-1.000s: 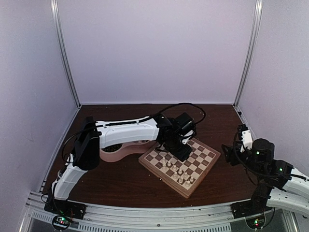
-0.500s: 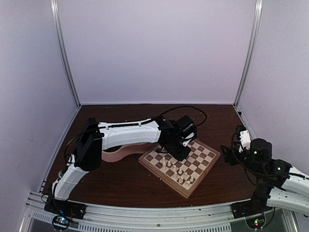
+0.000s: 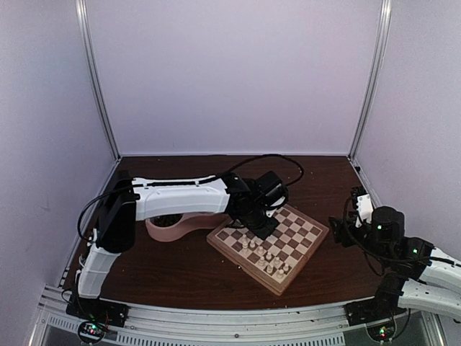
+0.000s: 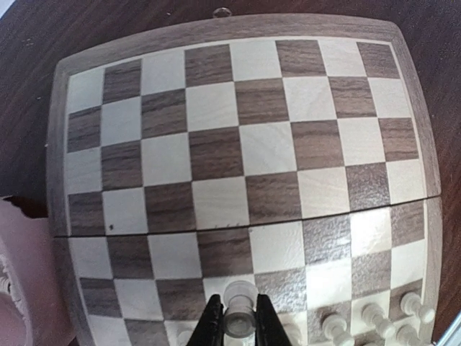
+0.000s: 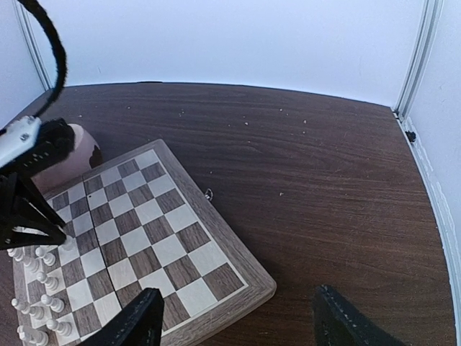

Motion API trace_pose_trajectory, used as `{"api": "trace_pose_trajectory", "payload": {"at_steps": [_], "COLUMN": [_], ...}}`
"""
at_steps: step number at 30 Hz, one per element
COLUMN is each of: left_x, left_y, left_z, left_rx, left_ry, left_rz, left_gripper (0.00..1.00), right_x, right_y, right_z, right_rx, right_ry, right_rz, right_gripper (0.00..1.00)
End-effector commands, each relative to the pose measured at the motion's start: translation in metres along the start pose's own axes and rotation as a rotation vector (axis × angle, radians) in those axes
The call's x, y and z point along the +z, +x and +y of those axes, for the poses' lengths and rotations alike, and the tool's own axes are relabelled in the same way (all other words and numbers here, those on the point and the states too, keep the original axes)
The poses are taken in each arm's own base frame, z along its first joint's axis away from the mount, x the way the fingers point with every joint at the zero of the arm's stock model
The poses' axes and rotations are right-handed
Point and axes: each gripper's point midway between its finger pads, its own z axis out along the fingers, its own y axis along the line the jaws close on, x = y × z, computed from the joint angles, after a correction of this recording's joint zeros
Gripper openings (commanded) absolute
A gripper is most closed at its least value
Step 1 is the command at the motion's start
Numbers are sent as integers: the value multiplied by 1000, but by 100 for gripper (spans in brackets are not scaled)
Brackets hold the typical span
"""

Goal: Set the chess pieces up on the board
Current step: Pick up the rook from the chessboard, then place the rook at a1.

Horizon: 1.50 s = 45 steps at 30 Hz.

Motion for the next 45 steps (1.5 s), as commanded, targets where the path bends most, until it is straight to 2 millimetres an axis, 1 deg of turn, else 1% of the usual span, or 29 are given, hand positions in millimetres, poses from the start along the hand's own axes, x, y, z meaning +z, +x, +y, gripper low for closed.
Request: {"api": "trace_pose_trajectory", "payload": {"at_steps": [1, 5, 9, 12, 13, 17, 22, 26, 33, 40, 45], "left_x": [-55, -73, -90, -93, -91, -86, -75, -64, -49, -39, -28], "left_y": [-33, -24, -11, 3, 11, 30, 49, 59, 64, 73, 75], "left_z": [21, 45, 64, 77, 81, 97, 102, 105, 103, 101, 95], "left_rx": [-70, -122, -177, -231, -247, -308, -321, -319, -315, -323, -324], "left_ry": [-27, -71, -88, -72, -64, -53, -70, -97, -93, -82, -54], "left_rz": [-183, -198, -201, -190, -178, -163, -115, -86, -53, -23, -11], "left_gripper": [5, 5, 5, 5, 5, 5, 5, 5, 5, 6, 6], "right_x": [0, 0, 1, 1, 1, 2, 2, 2, 2, 2, 3], "right_y": [-6, -6, -5, -6, -5, -5, -5, -6, -5, -5, -5], "right_z": [-3, -2, -2, -1, -1, -1, -2, -1, -1, -1, -1], "right_rx": [25, 24, 20, 20, 19, 18, 18, 18, 17, 16, 15], "right_ry": [19, 17, 16, 15, 14, 16, 20, 18, 18, 18, 20], "right_rz": [-23, -23, -19, -20, -19, -17, -17, -18, -17, -14, -13], "right_gripper": [73, 74, 74, 74, 74, 74, 74, 75, 75, 75, 75]}}
